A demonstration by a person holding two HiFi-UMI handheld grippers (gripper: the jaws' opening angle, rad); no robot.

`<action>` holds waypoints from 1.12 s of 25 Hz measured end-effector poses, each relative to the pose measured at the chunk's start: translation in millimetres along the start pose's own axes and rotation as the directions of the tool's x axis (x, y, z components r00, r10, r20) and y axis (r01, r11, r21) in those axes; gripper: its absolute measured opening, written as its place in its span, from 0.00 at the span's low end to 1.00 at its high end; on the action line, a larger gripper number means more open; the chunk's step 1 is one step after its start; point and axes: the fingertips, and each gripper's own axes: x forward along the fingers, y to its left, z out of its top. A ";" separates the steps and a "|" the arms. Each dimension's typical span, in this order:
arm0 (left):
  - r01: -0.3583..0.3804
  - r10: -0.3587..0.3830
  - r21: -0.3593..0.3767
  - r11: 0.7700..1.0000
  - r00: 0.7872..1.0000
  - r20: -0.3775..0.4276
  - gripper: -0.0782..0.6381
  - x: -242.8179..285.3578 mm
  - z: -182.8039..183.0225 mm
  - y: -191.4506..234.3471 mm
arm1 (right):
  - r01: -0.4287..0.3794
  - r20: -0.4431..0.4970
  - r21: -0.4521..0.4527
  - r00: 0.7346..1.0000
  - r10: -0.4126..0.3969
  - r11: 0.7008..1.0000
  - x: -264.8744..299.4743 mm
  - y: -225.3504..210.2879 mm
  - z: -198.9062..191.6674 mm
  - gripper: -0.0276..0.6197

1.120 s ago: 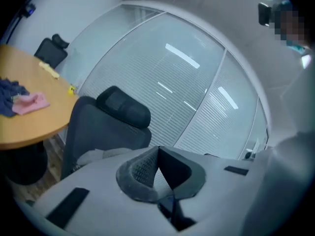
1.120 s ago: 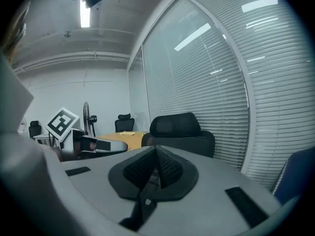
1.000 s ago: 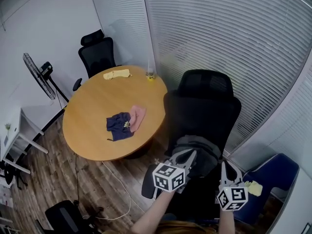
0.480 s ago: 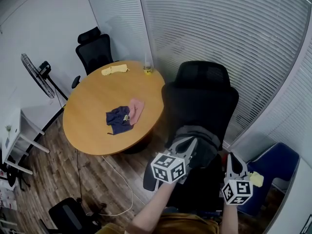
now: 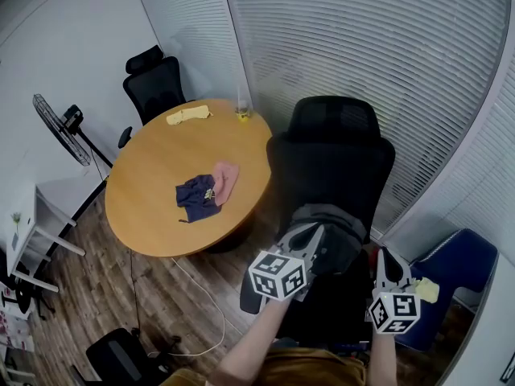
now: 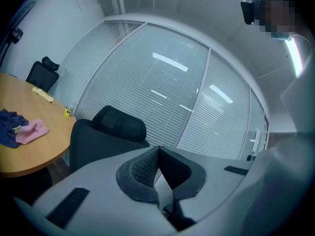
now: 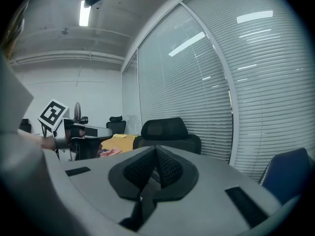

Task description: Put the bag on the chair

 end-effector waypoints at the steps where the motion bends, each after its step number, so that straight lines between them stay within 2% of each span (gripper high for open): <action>1: 0.000 0.000 -0.001 1.000 1.000 -0.002 0.14 0.4 -0.3 -0.3 | -0.003 -0.002 -0.004 1.000 0.003 1.000 0.3 0.9 0.7 0.06; 14: 0.006 -0.006 -0.021 1.000 1.000 0.006 0.14 -3.6 -1.5 -3.2 | -0.036 -0.006 -0.047 0.999 0.036 0.998 -2.5 13.8 5.4 0.06; 28: 0.014 -0.014 -0.006 1.000 1.000 0.011 0.14 -14.4 0.6 -16.1 | -0.060 0.000 -0.086 0.998 0.060 0.995 -13.2 27.9 12.4 0.06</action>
